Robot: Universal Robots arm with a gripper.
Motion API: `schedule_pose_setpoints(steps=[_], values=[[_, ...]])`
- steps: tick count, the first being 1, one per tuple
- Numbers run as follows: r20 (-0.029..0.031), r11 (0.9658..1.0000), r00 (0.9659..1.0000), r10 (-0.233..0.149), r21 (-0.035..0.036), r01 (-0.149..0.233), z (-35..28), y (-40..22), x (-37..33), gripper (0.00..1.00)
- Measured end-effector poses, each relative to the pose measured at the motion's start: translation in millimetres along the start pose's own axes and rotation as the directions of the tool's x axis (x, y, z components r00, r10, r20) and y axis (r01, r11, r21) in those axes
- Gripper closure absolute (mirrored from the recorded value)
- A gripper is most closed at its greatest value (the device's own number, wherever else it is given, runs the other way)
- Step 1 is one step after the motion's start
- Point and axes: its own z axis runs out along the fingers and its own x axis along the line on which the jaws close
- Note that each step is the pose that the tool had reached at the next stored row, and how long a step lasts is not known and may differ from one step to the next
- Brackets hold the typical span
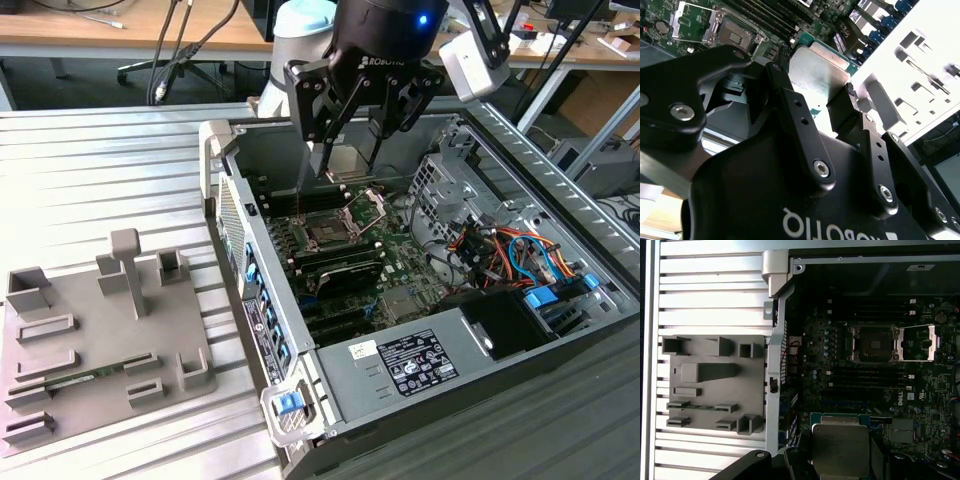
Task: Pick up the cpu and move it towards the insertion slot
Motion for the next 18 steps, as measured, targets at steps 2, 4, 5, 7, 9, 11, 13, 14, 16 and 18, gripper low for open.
schedule_pose_setpoints(steps=[2, 4, 5, 7, 9, 11, 13, 14, 16, 18], values=[[0.0, 1.0, 1.0, 0.0, 0.0, 0.0, 0.1, 0.0, -1.1, 0.45], [0.0001, 1.0, 1.0, 0.0, 0.0, 0.0, 0.4, -0.1, -2.3, 0.45], [0.0, 1.0, 1.0, 0.0, 0.0, 0.0, 0.6, -0.1, -3.4, 0.45], [0.0, 1.0, 1.0, 0.0, 0.0, 0.0, 0.8, -0.2, -4.6, 0.45], [0.0, 1.0, 1.0, 0.0, 0.0, 0.0, 1.1, -0.3, -6.3, 0.45], [0.0, 1.0, 1.0, 0.0, 0.0, 0.0, 1.3, -0.3, -7.6, 0.45], [0.0, 1.0, 1.0, 0.0, 0.0, 0.0, 1.6, -0.4, -9.4, 0.45], [0.0, 1.0, 1.0, 0.0, 0.0, 0.0, 1.8, -0.4, -10.1, 0.45], [0.0, 1.0, 1.0, 0.0, 0.0, 0.0, 2.1, -0.5, -11.4, 0.45], [0.0, 1.0, 1.0, 0.0, 0.0, 0.0, 2.2, -0.5, -12.4, 0.45]])
